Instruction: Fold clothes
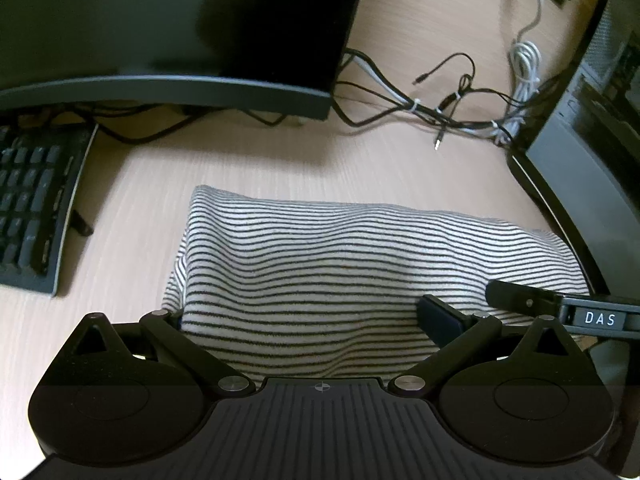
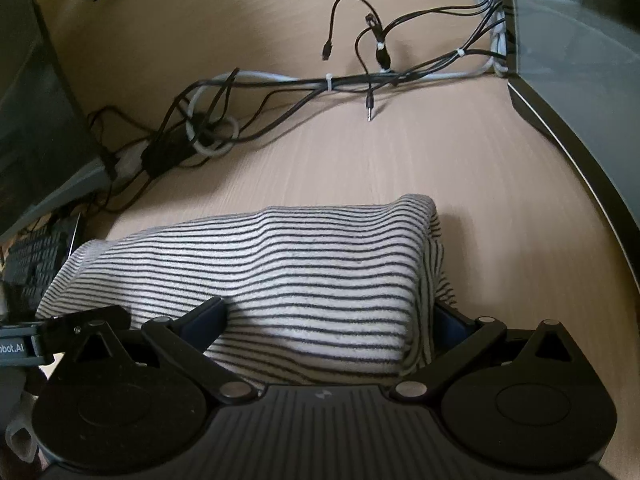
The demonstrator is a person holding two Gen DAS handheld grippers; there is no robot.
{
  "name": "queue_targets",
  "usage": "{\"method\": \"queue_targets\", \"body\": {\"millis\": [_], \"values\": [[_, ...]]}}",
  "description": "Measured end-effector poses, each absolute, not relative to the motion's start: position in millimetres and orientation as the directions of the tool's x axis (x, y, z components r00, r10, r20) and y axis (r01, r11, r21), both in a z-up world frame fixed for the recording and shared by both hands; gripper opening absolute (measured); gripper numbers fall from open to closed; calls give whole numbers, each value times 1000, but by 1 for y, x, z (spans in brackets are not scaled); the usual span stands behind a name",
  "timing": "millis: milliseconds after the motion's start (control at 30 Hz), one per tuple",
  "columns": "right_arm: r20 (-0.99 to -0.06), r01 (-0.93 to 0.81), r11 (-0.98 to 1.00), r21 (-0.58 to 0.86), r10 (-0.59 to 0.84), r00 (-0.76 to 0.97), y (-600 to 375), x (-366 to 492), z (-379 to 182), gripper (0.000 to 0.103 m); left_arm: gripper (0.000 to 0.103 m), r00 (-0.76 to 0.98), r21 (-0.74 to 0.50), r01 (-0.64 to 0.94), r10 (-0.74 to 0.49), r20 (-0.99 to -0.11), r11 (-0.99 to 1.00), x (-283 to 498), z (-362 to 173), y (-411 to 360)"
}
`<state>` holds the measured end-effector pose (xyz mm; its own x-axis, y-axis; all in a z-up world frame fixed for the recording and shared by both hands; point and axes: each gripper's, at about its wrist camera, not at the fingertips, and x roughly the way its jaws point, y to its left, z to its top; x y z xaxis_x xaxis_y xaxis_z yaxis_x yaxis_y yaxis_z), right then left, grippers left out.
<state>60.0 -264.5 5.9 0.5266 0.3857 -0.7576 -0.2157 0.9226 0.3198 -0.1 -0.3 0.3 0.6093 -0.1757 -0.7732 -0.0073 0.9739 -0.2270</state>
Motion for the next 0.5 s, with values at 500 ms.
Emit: {"method": "queue_targets", "body": {"millis": [500], "values": [[-743, -204, 939, 279, 345, 573, -253, -57, 20, 103, 103, 601, -261, 78, -255, -758, 962, -98, 19, -11]]}}
